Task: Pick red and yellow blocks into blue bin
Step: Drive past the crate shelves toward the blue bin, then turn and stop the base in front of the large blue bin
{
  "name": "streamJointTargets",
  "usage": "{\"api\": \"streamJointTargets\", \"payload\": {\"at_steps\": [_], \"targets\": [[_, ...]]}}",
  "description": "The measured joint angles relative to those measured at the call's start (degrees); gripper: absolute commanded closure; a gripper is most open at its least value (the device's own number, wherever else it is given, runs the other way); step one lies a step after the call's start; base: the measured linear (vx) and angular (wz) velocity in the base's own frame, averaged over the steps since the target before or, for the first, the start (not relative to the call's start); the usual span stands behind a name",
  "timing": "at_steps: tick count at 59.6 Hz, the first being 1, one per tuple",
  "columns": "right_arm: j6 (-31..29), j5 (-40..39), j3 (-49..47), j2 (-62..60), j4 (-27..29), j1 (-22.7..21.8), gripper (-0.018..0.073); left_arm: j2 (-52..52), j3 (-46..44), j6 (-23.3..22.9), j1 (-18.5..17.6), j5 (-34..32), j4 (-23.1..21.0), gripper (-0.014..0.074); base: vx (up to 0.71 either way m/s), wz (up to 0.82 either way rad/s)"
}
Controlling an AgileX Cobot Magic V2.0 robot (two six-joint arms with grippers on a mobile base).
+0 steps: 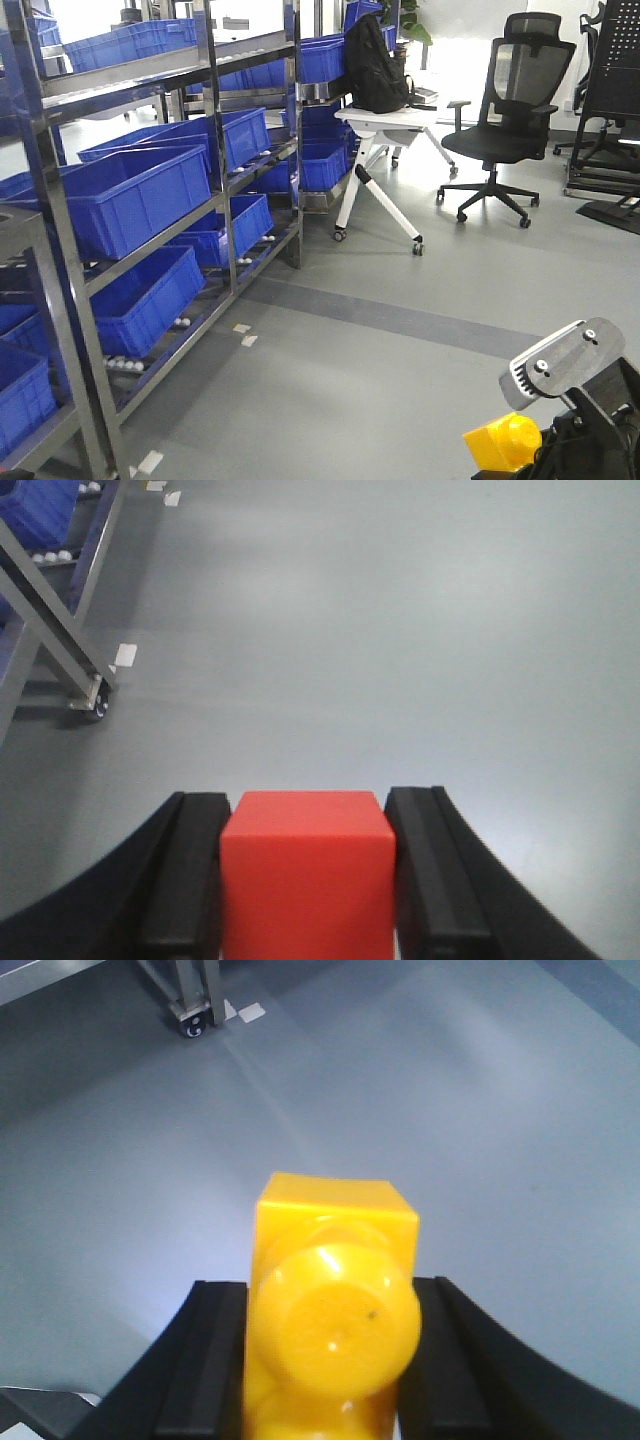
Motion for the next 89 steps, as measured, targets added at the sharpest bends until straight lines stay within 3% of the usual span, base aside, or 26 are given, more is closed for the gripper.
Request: {"api": "streamJointTargets", "payload": {"at_steps": [54, 89], "targets": [[0.00, -0.01, 0.00, 0.00, -0.05, 0.00, 0.0318, 0.00, 0.00, 0.00, 0.00, 0.00, 0.00, 0.0356, 0.37, 0.05], [0.00, -0.01, 0.00, 0.00, -0.05, 0.00, 0.0318, 0.00, 0.00, 0.00, 0.00, -0.05, 0.00, 0.0356, 0.28, 0.46]]}}
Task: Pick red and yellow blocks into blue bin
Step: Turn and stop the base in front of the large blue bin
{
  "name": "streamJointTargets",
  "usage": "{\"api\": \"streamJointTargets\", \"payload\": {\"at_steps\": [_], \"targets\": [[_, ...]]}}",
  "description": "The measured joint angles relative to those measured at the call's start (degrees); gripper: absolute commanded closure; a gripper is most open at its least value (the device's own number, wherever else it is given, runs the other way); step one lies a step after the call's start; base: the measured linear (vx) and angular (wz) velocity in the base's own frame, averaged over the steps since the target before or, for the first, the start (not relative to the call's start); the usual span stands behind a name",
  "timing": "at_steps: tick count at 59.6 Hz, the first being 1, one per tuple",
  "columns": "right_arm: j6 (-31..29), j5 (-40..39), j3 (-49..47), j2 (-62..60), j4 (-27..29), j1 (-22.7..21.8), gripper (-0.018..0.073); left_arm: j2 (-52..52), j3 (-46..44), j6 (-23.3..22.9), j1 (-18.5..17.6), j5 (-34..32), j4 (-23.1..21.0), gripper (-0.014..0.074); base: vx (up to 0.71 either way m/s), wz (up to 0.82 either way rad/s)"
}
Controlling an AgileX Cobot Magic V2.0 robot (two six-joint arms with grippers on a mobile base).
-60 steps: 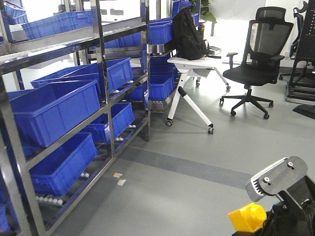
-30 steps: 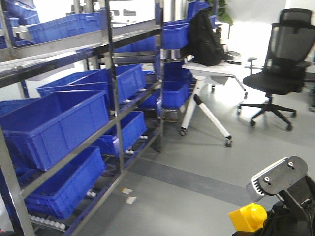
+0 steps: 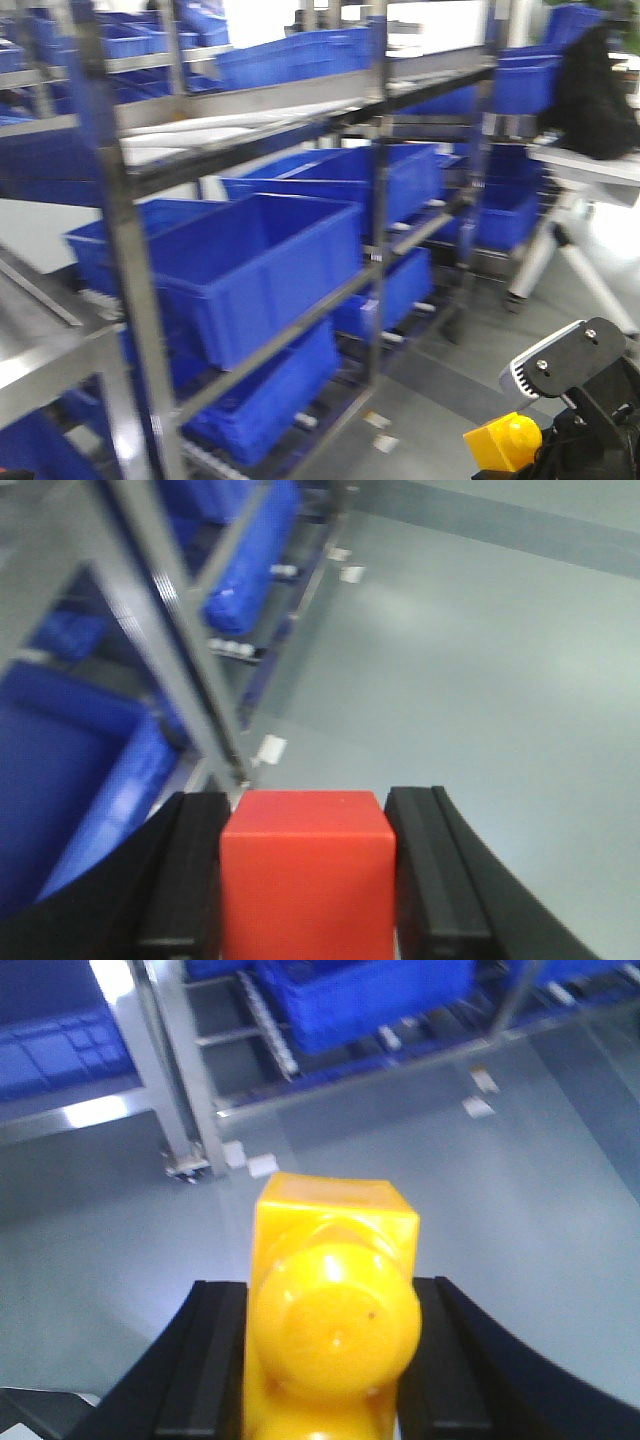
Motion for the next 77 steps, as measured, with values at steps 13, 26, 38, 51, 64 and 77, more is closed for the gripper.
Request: {"api": "streamJointTargets", "payload": {"at_steps": [13, 26, 38, 51, 64, 77], "targets": [[0.00, -0.05, 0.00, 0.00, 0.00, 0.00, 0.0318, 0.00, 0.00, 0.00, 0.00, 0.00, 0.00, 0.0356, 0.20, 0.61], [0.00, -0.05, 0.00, 0.00, 0.00, 0.00, 0.0318, 0.00, 0.00, 0.00, 0.00, 0.00, 0.00, 0.0356, 0.17, 0.60], [0.00, -0.05, 0.00, 0.00, 0.00, 0.00, 0.0318, 0.00, 0.00, 0.00, 0.00, 0.00, 0.00, 0.0356, 0.15, 0.59], [0.00, 0.01, 0.00, 0.00, 0.00, 0.00, 0.0318, 0.00, 0.00, 0.00, 0.00, 0.00, 0.00, 0.0356, 0.14, 0.58], [0.00, 0.01, 0.00, 0.00, 0.00, 0.00, 0.0318, 0.00, 0.00, 0.00, 0.00, 0.00, 0.00, 0.0356, 0.12, 0.58], [0.00, -0.04, 0.00, 0.00, 0.00, 0.00, 0.0318, 0.00, 0.00, 0.00, 0.00, 0.00, 0.00, 0.0356, 0.10, 0.51]]}}
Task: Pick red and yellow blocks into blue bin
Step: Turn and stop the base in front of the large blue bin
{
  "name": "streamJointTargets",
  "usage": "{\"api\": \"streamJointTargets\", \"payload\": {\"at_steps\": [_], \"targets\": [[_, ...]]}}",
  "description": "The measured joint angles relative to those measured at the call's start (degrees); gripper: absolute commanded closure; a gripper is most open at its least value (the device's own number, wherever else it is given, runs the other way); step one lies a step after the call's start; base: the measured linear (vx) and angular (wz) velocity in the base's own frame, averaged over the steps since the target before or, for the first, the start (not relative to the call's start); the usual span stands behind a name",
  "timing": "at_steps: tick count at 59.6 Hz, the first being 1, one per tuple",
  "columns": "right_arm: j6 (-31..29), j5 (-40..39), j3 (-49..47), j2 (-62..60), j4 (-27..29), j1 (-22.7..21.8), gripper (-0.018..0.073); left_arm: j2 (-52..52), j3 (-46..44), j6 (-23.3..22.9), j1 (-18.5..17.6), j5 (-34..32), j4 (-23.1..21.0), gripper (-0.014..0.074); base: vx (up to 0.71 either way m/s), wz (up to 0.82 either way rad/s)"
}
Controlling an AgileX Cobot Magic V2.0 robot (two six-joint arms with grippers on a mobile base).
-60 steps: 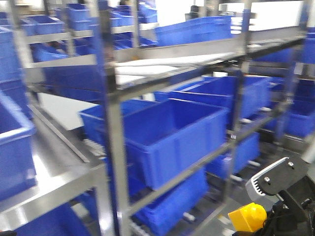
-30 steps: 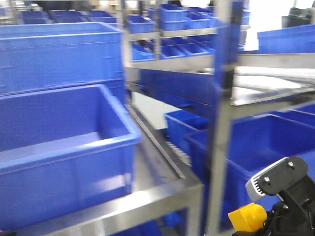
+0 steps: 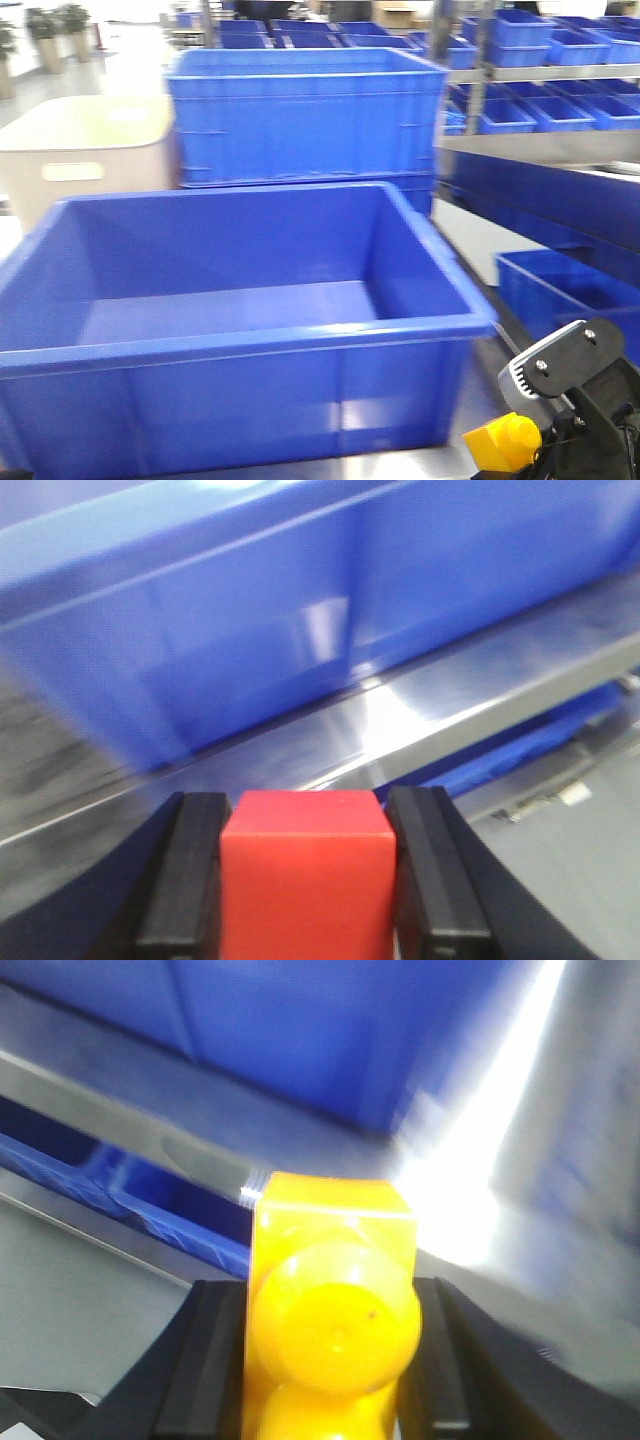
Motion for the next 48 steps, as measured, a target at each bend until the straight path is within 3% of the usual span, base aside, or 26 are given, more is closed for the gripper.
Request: {"api": "streamJointTargets", "payload": {"at_steps": [27, 48], "targets": [[0.00, -0.12, 0.00, 0.00, 0.00, 0.00, 0.0318, 0.00, 0.00, 0.00, 0.00, 0.00, 0.00, 0.0356, 0.04, 0.32], [0.00, -0.06, 0.00, 0.00, 0.05, 0.00, 0.0318, 0.00, 0.00, 0.00, 0.00, 0.00, 0.00, 0.0356, 0.01, 0.04]]}}
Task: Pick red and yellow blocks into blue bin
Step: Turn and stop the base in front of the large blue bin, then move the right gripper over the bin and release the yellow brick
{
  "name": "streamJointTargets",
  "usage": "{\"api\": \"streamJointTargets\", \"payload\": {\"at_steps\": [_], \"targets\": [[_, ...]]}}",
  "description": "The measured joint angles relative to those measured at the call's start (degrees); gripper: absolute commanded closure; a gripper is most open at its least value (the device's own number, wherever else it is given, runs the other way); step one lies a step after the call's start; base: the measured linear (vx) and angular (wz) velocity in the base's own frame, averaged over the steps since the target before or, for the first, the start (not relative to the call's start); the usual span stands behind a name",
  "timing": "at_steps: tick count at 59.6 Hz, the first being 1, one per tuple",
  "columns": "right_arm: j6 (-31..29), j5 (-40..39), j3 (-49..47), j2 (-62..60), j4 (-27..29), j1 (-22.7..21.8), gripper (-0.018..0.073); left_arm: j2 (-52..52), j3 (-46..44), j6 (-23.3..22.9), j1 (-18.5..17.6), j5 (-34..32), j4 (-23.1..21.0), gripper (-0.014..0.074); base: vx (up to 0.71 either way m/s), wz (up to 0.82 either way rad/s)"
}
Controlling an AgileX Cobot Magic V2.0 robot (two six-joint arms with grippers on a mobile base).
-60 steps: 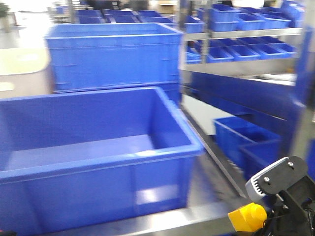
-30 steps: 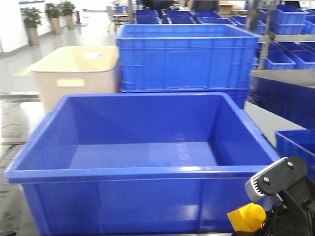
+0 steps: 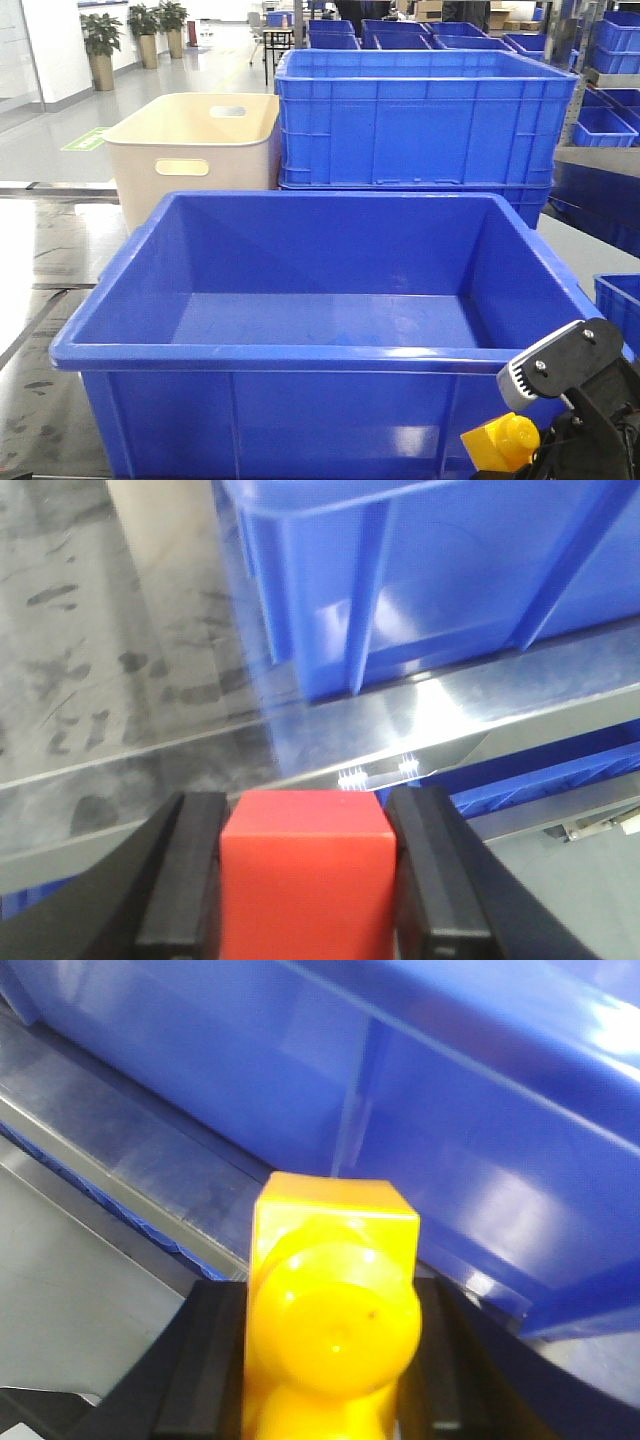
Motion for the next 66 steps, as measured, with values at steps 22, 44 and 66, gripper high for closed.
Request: {"api": "streamJointTargets", "payload": {"at_steps": [22, 44, 66], "targets": [[0.00, 0.04, 0.00, 0.00, -0.06, 0.00, 0.0318, 0.00, 0.00, 0.00, 0.00, 0.00, -0.05, 0.0356, 0.00, -0.13], [0.00, 0.06, 0.00, 0.00, -0.01, 0.00, 0.0318, 0.00, 0.00, 0.00, 0.00, 0.00, -0.05, 0.0356, 0.00, 0.00], [0.00, 0.06, 0.00, 0.00, -0.01, 0.00, 0.0318, 0.00, 0.00, 0.00, 0.00, 0.00, -0.05, 0.0356, 0.00, 0.00]]}}
